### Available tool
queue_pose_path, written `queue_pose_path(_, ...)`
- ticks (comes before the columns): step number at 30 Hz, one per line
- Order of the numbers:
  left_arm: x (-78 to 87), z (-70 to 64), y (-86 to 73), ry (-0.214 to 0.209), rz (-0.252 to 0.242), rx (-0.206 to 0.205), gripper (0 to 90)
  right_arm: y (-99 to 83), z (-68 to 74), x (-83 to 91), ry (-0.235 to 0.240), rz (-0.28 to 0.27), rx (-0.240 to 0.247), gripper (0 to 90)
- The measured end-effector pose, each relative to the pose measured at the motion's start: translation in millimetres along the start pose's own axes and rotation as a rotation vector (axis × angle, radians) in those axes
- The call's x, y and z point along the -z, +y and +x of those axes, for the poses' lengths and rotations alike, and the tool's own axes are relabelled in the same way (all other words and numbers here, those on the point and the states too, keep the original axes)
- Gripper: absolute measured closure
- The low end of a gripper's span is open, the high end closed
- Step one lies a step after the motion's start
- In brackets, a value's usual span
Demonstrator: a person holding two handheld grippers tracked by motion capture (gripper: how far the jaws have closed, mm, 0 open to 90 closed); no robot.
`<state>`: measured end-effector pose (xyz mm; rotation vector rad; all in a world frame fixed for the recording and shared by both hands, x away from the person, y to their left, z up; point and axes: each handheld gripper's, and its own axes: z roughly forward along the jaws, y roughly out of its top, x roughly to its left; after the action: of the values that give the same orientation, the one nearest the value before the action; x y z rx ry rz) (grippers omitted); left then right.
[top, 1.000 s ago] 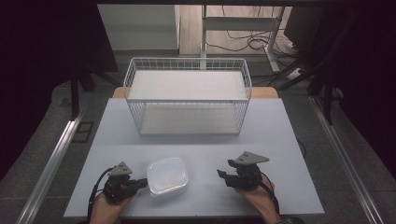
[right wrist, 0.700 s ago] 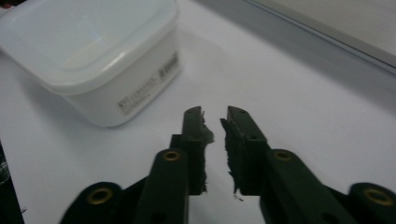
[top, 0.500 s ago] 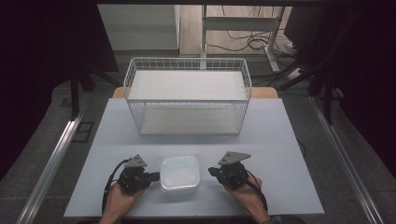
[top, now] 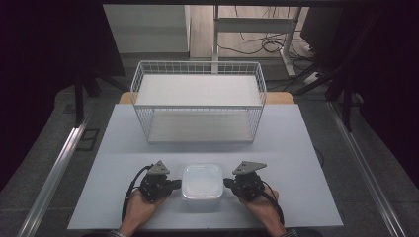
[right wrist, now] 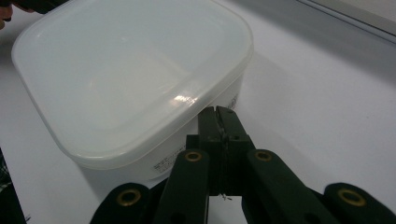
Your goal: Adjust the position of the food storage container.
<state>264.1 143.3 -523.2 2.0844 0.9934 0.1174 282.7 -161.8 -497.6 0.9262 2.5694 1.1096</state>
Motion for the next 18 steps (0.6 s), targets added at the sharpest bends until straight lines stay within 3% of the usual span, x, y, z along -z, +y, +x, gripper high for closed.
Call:
queue_pose_path(6, -0.5, -1.5, 0.3, -0.006, -0.011, -0.003, 90.0, -2.8, -2.3, 0.8, -0.004, 0.007, -0.01, 89.3)
queue_pose_path(9, 4.0, -0.3, -0.4, 0.025, -0.022, -0.007, 83.9, -3.3, -2.6, 1.2, -0.022, 0.009, 0.005, 86.4)
queue_pose_path(11, 7.9, 3.0, -2.1, 0.033, -0.038, 0.006, 74.3, -4.7, -4.9, 3.4, -0.043, 0.009, 0.013, 82.1)
queue_pose_path(15, 13.6, 6.8, -7.5, 0.069, -0.05, -0.004, 49.9, -10.2, -14.3, 14.3, -0.063, -0.018, -0.011, 65.0)
queue_pose_path(16, 13.6, 6.8, -7.5, 0.069, -0.05, -0.004, 42.4, -10.2, -14.3, 14.3, -0.063, -0.018, -0.011, 65.0)
queue_pose_path(17, 14.8, 8.9, -10.4, 0.073, -0.056, -0.007, 36.6, -13.5, -17.3, 18.2, -0.074, -0.028, -0.023, 54.2)
queue_pose_path(18, 14.8, 8.9, -10.4, 0.073, -0.056, -0.007, 33.5, -15.4, -19.0, 19.3, -0.077, -0.032, -0.028, 49.6)
